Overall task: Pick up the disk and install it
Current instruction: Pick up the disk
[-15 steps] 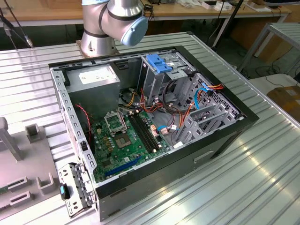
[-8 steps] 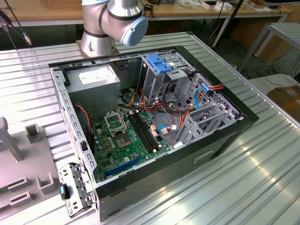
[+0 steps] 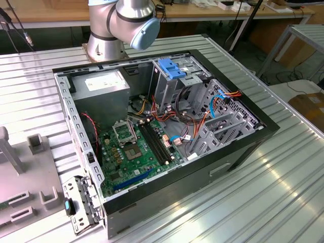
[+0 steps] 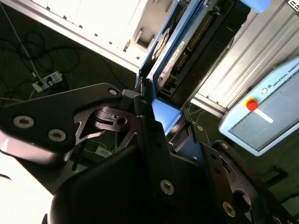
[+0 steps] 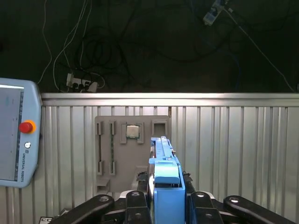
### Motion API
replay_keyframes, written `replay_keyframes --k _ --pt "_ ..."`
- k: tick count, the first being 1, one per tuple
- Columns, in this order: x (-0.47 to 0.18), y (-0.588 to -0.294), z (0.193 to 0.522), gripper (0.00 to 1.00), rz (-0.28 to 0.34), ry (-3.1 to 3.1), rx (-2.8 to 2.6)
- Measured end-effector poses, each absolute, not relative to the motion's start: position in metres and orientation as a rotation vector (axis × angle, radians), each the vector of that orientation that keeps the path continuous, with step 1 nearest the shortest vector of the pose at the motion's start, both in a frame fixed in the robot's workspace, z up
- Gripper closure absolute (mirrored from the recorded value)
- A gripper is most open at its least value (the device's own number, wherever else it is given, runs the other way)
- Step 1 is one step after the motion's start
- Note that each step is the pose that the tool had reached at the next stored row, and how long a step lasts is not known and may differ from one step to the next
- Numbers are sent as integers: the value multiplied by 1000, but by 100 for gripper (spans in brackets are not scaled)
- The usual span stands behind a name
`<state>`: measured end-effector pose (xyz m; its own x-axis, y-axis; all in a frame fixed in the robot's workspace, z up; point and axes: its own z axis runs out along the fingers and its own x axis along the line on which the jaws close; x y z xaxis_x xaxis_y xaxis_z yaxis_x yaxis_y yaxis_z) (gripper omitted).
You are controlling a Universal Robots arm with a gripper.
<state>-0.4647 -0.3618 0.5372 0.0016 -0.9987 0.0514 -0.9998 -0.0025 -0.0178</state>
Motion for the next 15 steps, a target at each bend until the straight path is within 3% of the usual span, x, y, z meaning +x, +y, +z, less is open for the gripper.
replay_keyframes --k 15 --pt "-433 -362 537 63 76 -2202 2206"
